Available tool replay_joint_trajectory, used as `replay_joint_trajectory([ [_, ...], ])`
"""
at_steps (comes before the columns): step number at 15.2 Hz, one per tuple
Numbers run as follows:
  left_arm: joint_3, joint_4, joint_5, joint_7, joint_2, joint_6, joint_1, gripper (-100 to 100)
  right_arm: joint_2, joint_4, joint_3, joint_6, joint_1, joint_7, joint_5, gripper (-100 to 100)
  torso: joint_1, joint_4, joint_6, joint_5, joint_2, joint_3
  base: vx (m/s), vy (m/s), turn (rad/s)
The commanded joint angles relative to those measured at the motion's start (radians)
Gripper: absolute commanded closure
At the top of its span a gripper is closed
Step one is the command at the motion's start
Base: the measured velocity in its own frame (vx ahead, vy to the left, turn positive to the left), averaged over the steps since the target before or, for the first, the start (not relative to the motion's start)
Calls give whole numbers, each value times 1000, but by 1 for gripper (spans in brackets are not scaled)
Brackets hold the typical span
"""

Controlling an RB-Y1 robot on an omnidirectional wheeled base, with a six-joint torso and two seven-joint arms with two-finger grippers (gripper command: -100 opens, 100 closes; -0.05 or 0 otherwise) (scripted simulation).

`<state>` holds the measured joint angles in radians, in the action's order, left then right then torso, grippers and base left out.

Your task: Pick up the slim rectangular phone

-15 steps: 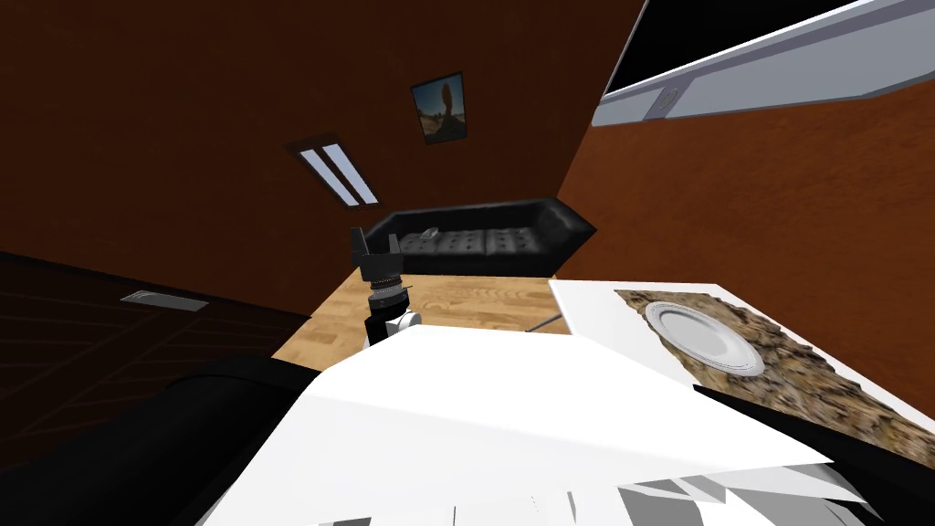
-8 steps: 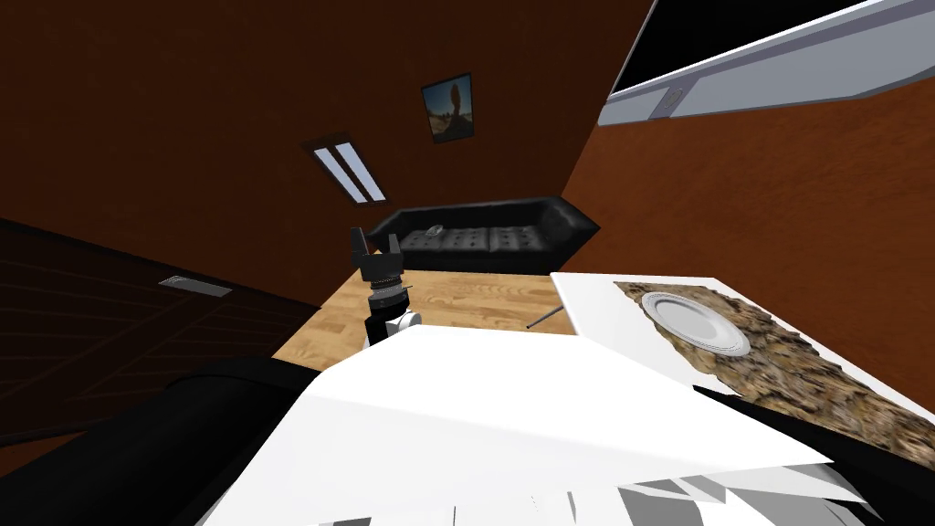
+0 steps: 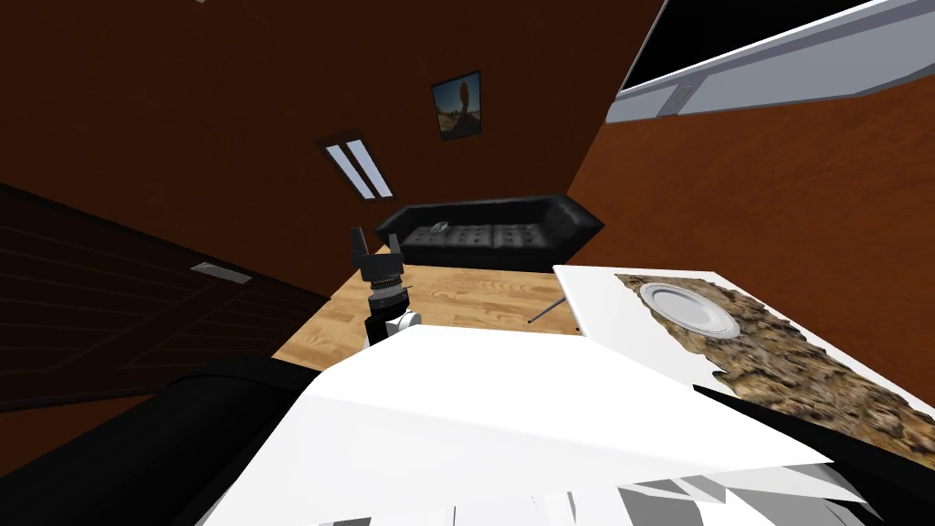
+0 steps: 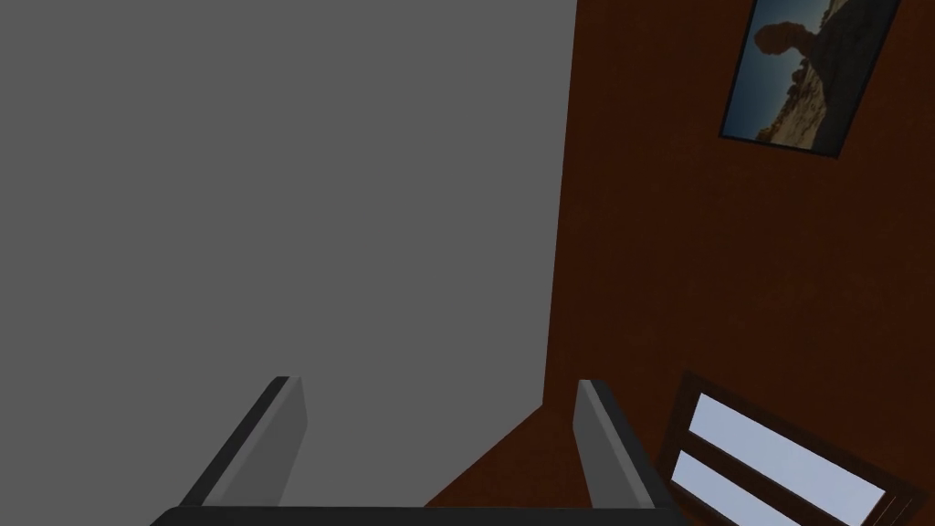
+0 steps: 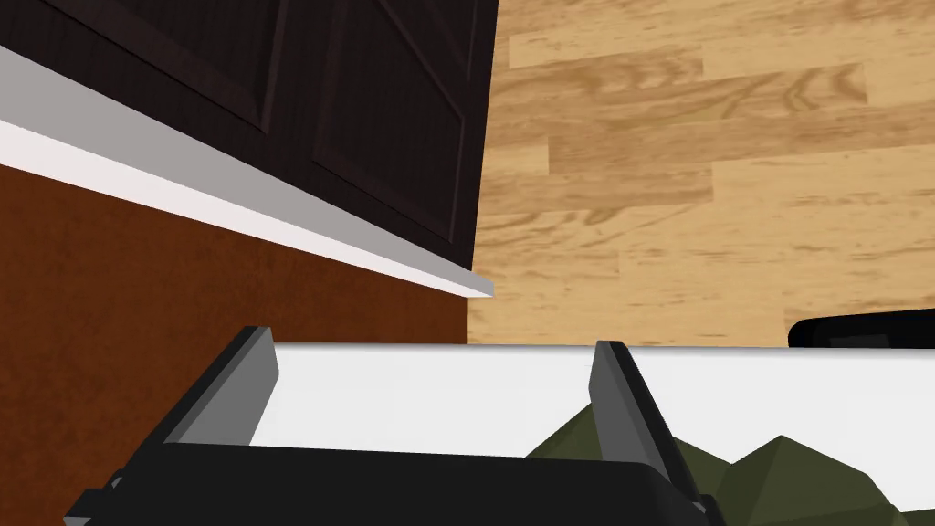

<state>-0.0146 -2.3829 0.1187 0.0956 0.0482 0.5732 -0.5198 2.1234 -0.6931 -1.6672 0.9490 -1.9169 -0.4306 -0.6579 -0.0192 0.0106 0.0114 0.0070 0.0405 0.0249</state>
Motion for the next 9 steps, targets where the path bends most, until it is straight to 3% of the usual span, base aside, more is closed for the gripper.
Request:
replay_joint_trajectory([
  [1,0,0,0,0,0,0,0,0,0,-9,-13,27,-5,-27,-50,-100,0,0,0,0,0,0,-151,49,82],
  [9,0,0,0,0,0,0,0,0,21,-19,-65,103,-47,-91,-237,-100,0,0,0,0,1,0,-141,44,58],
])
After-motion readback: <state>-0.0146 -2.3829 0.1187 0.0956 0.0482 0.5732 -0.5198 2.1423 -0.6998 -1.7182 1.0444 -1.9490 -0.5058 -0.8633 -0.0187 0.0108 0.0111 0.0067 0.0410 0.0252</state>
